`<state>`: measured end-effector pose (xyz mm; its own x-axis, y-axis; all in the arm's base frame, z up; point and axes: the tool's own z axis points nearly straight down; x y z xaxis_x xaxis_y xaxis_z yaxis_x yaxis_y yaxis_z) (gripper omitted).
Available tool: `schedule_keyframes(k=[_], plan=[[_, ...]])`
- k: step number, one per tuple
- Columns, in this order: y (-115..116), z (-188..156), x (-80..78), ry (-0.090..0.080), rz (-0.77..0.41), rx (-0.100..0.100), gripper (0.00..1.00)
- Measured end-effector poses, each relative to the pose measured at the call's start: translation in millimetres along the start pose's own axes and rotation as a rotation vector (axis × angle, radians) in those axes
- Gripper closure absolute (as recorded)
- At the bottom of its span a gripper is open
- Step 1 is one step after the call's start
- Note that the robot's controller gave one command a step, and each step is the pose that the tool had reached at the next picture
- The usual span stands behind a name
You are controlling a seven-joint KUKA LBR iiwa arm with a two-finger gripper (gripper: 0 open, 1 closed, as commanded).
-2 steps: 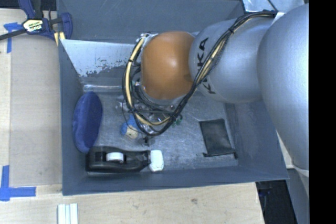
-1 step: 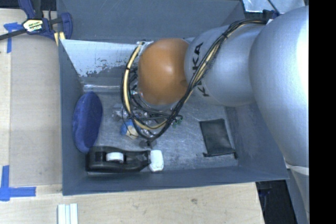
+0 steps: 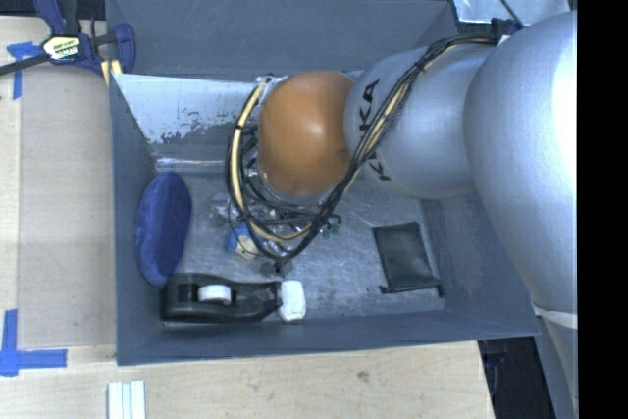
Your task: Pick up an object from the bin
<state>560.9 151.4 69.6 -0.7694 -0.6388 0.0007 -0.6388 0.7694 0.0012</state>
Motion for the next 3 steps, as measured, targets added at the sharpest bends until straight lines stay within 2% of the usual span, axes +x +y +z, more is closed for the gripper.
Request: schedule_keyframes(k=[1,2,3], plan=[[0,0,0.0,0.0,0.0,0.0,1.0],[-1,-93,-2.4,-0.012,0.004,0.006,1.0],[-2,-98,-3.4,-0.006,0.008,0.003,1.0]])
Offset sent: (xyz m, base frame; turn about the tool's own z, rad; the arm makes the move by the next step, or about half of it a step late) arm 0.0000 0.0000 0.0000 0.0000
